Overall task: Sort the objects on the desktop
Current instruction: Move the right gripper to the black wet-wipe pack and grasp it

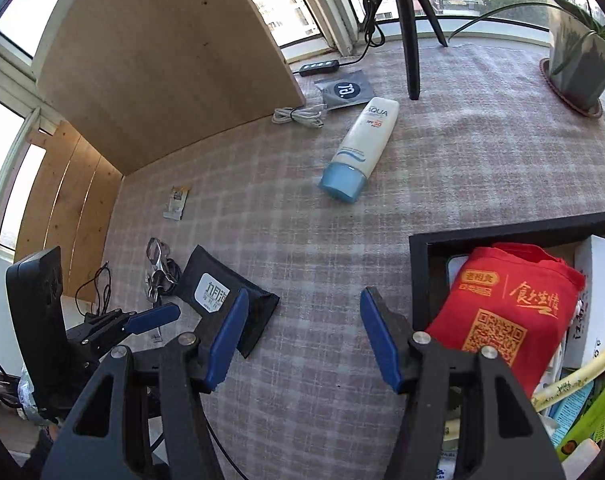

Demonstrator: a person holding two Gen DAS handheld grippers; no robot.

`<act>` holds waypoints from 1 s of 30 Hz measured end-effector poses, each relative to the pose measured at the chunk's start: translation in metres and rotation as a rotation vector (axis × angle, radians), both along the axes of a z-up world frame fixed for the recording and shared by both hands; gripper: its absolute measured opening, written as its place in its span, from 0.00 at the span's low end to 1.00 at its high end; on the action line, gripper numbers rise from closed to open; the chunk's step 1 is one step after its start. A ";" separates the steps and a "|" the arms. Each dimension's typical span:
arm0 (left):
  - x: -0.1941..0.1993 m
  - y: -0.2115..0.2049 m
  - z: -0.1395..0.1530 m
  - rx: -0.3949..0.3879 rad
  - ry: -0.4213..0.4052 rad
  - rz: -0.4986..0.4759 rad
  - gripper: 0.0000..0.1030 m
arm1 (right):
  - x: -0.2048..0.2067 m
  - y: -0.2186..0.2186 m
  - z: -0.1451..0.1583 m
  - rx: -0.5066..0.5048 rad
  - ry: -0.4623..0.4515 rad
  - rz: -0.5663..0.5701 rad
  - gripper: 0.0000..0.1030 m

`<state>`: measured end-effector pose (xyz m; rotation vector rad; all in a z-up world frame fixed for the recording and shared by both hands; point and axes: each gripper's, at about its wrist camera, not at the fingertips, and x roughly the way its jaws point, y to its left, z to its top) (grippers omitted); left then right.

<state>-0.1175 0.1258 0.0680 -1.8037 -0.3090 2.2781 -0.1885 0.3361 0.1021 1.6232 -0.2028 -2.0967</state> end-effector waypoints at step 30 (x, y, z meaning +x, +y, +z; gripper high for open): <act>0.000 -0.044 -0.056 -0.073 -0.039 0.093 0.68 | -0.006 -0.101 -0.090 0.096 -0.124 0.190 0.53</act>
